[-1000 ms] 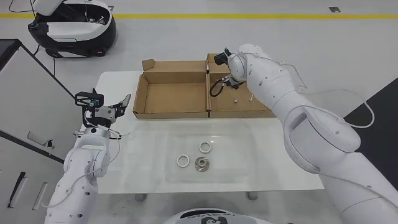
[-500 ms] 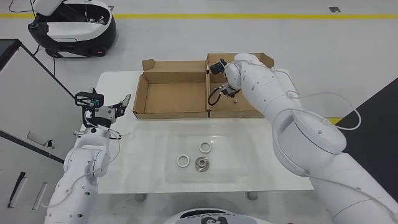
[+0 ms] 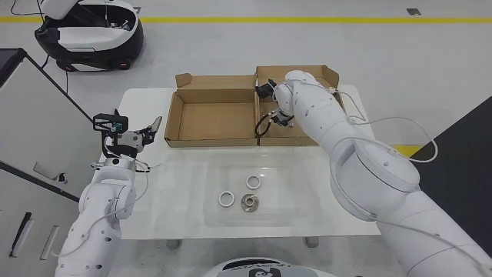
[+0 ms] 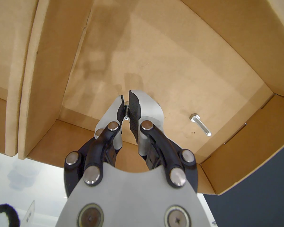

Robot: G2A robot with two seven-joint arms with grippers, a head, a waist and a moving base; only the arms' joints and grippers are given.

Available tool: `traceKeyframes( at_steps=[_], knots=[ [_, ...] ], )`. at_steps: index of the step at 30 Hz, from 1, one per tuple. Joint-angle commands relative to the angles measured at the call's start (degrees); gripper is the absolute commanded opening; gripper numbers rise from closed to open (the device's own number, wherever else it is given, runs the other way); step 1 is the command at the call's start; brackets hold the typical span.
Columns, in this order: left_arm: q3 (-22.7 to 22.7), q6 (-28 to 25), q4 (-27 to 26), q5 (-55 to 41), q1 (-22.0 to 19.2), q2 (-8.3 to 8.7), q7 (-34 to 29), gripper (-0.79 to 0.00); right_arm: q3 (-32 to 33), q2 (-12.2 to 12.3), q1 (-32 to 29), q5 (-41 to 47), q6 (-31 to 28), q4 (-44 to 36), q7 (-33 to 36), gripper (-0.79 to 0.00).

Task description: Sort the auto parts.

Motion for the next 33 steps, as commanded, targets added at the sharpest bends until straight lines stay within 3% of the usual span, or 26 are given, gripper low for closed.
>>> traceKeyframes(
  at_steps=[1, 7, 16, 25, 29, 32, 33],
  knots=[
    [0.0, 0.0, 0.0, 0.0, 0.0, 0.0, 0.0, 0.0, 0.0, -0.2, -0.1, -0.3, 0.0, 0.2, 0.0, -0.785],
    [0.0, 0.0, 0.0, 0.0, 0.0, 0.0, 0.0, 0.0, 0.1, -0.6, -0.4, -0.8, 0.1, 1.0, -0.1, -0.785],
    [0.0, 0.0, 0.0, 0.0, 0.0, 0.0, 0.0, 0.0, 0.5, -0.9, -0.7, -1.2, 0.3, 1.6, -0.2, -0.665],
    [0.0, 0.0, 0.0, 0.0, 0.0, 0.0, 0.0, 0.0, 1.2, -0.9, 0.1, -1.5, 0.2, 2.0, -0.5, -0.622],
    [0.0, 0.0, 0.0, 0.0, 0.0, 0.0, 0.0, 0.0, 1.7, -0.7, 1.0, -1.1, -0.3, 2.2, -1.1, -0.486],
    [0.0, 0.0, 0.0, 0.0, 0.0, 0.0, 0.0, 0.0, 2.3, -0.3, 1.8, -0.6, -1.0, 2.4, -1.7, -0.219],
    [0.0, 0.0, 0.0, 0.0, 0.0, 0.0, 0.0, 0.0, 2.7, -0.2, 2.2, -0.1, -1.3, 2.6, -1.9, -0.065]
  ],
)
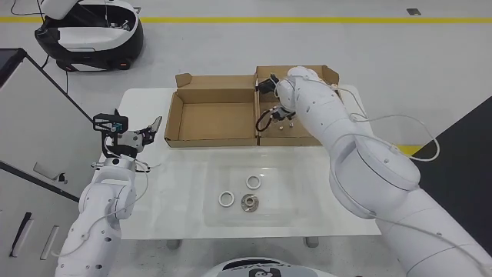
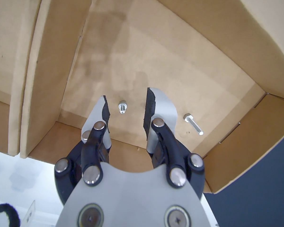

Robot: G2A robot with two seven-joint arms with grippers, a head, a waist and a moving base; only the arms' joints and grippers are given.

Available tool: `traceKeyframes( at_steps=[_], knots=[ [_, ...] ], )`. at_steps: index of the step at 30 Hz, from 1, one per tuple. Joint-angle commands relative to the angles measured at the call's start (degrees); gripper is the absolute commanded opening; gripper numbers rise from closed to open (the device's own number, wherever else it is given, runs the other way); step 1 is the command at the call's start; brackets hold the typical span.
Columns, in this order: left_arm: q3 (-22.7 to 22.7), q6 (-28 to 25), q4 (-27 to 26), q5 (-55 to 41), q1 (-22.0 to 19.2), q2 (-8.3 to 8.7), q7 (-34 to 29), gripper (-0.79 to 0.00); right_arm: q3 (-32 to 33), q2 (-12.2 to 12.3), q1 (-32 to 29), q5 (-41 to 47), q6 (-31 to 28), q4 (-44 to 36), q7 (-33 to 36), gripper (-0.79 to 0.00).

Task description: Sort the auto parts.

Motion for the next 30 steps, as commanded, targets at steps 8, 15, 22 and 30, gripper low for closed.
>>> traceKeyframes(
  at_steps=[8, 15, 22, 30],
  knots=[
    [0.0, 0.0, 0.0, 0.0, 0.0, 0.0, 0.0, 0.0, 2.9, 1.7, 2.9, 3.7, -5.3, 0.4, -4.3, 0.0],
    [0.0, 0.0, 0.0, 0.0, 0.0, 0.0, 0.0, 0.0, 5.8, 3.5, 5.1, 8.1, -13.0, 0.4, -6.4, 0.0],
    [0.0, 0.0, 0.0, 0.0, 0.0, 0.0, 0.0, 0.0, 8.9, 5.6, 6.5, 13.1, -23.0, -0.9, -6.4, 0.0],
    [0.0, 0.0, 0.0, 0.0, 0.0, 0.0, 0.0, 0.0, 11.8, 7.9, 6.3, 17.3, -30.3, -3.9, -4.3, 0.0]
  ],
)
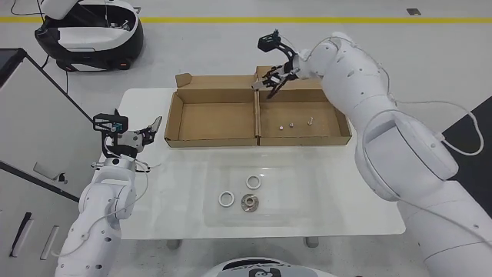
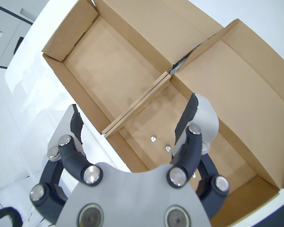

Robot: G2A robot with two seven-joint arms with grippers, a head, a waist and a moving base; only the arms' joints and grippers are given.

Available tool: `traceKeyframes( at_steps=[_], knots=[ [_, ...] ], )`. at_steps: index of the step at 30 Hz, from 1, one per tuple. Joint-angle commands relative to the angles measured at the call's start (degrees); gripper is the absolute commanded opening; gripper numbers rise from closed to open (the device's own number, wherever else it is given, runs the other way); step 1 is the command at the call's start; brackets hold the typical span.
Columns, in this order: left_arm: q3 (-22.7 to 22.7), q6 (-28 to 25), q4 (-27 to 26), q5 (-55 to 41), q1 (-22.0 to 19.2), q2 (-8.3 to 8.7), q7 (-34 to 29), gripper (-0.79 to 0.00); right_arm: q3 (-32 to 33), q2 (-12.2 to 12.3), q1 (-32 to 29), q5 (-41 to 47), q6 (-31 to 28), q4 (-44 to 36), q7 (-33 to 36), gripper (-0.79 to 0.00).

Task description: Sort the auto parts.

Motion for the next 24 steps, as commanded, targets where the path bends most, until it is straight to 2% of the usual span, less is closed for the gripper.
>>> traceKeyframes(
  at_steps=[1, 8, 14, 18, 24],
  knots=[
    [0.0, 0.0, 0.0, 0.0, 0.0, 0.0, 0.0, 0.0, 0.8, 0.6, -0.3, 1.3, -1.7, -1.1, 0.7, 0.0],
    [0.0, 0.0, 0.0, 0.0, 0.0, 0.0, 0.0, 0.0, 3.9, 3.2, -1.8, 6.1, -7.8, -5.8, 4.8, 0.0],
    [0.0, 0.0, 0.0, 0.0, 0.0, 0.0, 0.0, 0.0, 5.1, 6.6, -5.5, 9.1, -8.0, -15.3, 5.2, 0.0],
    [0.0, 0.0, 0.0, 0.0, 0.0, 0.0, 0.0, 0.0, 5.6, 10.2, -9.4, 12.3, -7.3, -24.7, 5.9, 0.0],
    [0.0, 0.0, 0.0, 0.0, 0.0, 0.0, 0.0, 0.0, 8.0, 17.5, -16.0, 17.1, -3.9, -40.5, 9.3, 0.0]
  ],
)
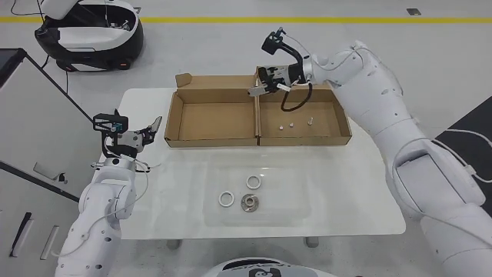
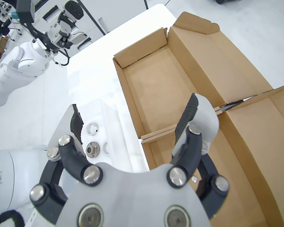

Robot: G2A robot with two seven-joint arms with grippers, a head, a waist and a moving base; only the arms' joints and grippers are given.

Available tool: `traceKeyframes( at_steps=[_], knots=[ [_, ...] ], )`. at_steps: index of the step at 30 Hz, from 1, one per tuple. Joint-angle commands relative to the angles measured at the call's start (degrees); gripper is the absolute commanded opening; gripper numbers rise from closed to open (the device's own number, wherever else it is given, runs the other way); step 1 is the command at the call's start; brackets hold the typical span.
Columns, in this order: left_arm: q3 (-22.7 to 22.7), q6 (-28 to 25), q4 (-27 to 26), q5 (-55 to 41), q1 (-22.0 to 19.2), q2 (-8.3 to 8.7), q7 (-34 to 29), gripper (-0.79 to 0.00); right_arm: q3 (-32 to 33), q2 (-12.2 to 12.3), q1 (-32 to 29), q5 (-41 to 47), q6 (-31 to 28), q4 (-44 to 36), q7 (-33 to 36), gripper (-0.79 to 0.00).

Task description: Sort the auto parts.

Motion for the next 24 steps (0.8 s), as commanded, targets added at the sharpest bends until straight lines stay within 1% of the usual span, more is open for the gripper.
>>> traceKeyframes(
  at_steps=[1, 5, 10, 16, 24],
  knots=[
    [0.0, 0.0, 0.0, 0.0, 0.0, 0.0, 0.0, 0.0, 1.3, 2.5, -2.2, 1.5, 1.3, -5.5, 1.3, 0.0],
    [0.0, 0.0, 0.0, 0.0, 0.0, 0.0, 0.0, 0.0, 4.9, 7.2, -6.9, 5.1, 3.4, -14.3, 3.4, 0.0],
    [0.0, 0.0, 0.0, 0.0, 0.0, 0.0, 0.0, 0.0, 9.1, 12.0, -12.2, 9.2, 5.0, -22.3, 5.0, 0.0],
    [0.0, 0.0, 0.0, 0.0, 0.0, 0.0, 0.0, 0.0, 12.0, 16.6, -16.9, 14.3, 4.8, -28.2, 4.8, 0.0],
    [0.0, 0.0, 0.0, 0.0, 0.0, 0.0, 0.0, 0.0, 13.6, 22.0, -21.6, 18.8, 2.5, -32.7, 2.5, 0.0]
  ],
)
